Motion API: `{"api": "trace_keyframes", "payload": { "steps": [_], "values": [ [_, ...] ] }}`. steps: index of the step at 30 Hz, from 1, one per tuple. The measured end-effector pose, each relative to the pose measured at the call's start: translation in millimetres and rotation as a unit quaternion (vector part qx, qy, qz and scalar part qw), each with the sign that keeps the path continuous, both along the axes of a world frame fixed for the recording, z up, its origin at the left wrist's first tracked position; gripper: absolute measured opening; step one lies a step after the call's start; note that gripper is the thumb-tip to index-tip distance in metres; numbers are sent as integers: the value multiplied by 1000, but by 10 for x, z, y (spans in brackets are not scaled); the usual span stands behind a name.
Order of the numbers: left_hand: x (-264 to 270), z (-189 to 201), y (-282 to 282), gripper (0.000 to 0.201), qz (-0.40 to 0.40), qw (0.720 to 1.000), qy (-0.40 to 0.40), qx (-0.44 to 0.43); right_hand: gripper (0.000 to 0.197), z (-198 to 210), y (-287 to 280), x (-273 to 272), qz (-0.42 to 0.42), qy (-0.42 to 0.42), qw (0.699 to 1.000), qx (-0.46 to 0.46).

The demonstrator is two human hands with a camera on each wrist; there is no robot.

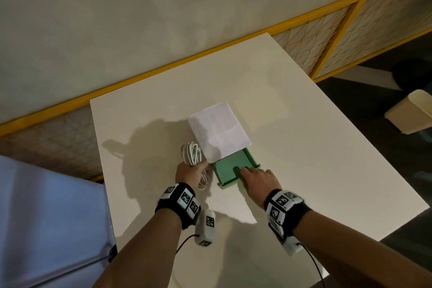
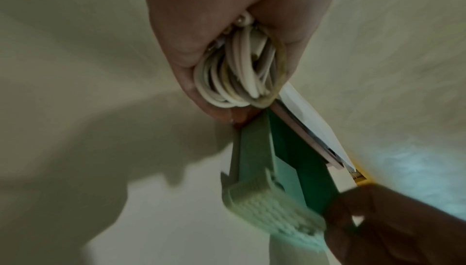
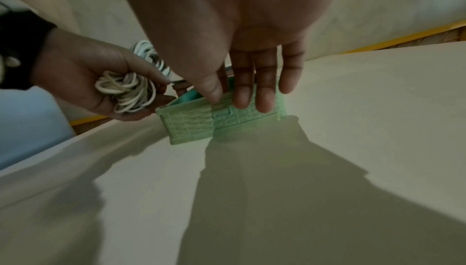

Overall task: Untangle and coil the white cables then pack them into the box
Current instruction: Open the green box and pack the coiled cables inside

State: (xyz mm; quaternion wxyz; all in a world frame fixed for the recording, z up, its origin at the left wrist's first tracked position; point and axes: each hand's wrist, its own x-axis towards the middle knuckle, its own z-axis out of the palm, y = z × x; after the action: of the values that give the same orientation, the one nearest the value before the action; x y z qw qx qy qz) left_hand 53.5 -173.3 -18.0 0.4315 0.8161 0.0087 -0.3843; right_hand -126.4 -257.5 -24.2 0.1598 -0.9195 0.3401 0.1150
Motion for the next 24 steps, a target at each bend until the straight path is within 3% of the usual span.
{"api": "trace_keyframes", "payload": {
  "steps": [4,8,10,13,16,18,20,21,22,24],
  "values": [
    [7,-57,114,34,-21,999,-4,30,30,49,147,-258,19,9,1000,1],
    [-96,-8,264,15,-53,998,32,2,22,108,262,-430,24,3,1000,-2],
    [-157,31,333,13,-62,997,42,-17,35,99,303,-496,30,15,999,-25],
    [-240,100,412,14,-100,995,8,-15,22,127,352,-515,24,13,1000,12],
    [-297,213,433,12,-206,976,-70,16,30,203,365,-498,1,-22,999,30],
    [-321,276,409,17,-326,929,-168,40,29,414,358,-443,-86,-140,982,94],
    [-355,335,371,20,-457,842,-276,83,43,684,326,-370,-130,-276,939,157],
    [-380,365,350,19,-504,798,-316,94,58,825,299,-316,-116,-304,929,174],
    [-408,384,317,19,-536,765,-343,97,70,935,276,-255,-77,-300,935,172],
    [-470,459,238,20,-572,715,-393,80,73,1033,250,-91,3,-215,962,167]
  ]
}}
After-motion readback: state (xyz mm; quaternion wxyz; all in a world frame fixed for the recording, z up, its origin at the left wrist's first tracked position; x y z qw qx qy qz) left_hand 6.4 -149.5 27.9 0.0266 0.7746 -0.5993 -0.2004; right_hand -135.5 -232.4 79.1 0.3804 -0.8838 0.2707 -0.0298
